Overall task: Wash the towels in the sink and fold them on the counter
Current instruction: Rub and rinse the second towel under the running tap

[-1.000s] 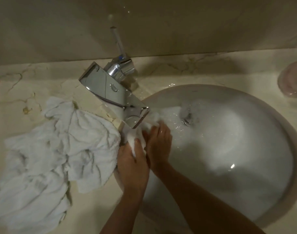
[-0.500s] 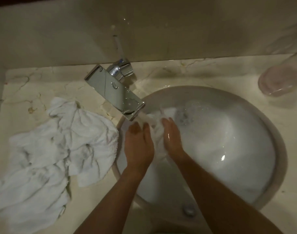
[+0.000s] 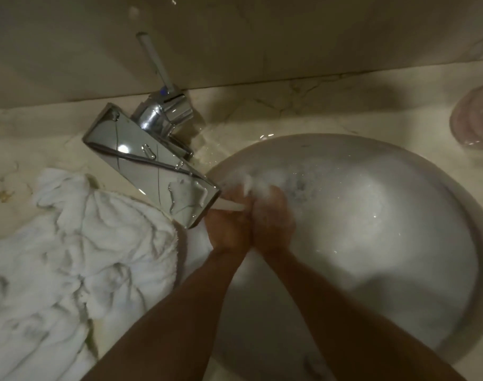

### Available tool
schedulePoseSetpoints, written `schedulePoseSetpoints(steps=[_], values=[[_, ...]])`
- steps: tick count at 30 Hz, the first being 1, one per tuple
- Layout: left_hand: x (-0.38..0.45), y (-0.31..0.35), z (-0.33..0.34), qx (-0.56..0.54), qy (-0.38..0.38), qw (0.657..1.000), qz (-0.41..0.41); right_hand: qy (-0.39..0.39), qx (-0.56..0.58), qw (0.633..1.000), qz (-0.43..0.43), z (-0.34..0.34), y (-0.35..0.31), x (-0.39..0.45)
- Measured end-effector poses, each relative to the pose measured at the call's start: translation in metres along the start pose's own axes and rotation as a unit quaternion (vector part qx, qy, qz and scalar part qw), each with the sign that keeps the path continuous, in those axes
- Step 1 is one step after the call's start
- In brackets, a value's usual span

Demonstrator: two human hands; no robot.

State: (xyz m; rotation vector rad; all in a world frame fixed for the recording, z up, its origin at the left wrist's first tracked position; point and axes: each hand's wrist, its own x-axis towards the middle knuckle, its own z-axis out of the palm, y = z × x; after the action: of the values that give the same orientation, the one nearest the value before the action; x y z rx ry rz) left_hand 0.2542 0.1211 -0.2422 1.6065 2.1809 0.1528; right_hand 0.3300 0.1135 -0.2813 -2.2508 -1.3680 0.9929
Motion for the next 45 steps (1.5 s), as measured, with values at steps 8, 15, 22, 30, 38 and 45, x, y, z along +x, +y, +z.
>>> schedulePoseSetpoints(steps=[8,15,22,30,38,45], values=[[-0.048,-0.011,-0.026,-0.087,0.098,0.990,-0.054,0.000,0.043,0.996,-0.083,-0.009,-0.022,-0.047],[-0.044,-0.026,-0.003,-0.011,0.077,0.995,0.059,0.071,-0.069,0.976,-0.194,0.019,0.000,-0.031],[-0.018,0.020,-0.031,-0.179,0.038,0.967,-0.175,-0.093,-0.101,0.988,-0.076,-0.013,-0.027,0.010],[-0.101,-0.012,-0.076,-0.397,0.071,0.869,-0.286,-0.008,0.176,0.981,-0.079,-0.101,0.000,-0.057],[-0.158,-0.017,-0.123,-0.617,-0.324,0.655,-0.291,-0.094,0.130,0.984,-0.082,-0.173,-0.003,-0.120],[-0.162,-0.006,-0.138,-0.646,-0.159,0.730,-0.154,-0.111,0.139,0.983,-0.049,-0.218,-0.024,-0.142]])
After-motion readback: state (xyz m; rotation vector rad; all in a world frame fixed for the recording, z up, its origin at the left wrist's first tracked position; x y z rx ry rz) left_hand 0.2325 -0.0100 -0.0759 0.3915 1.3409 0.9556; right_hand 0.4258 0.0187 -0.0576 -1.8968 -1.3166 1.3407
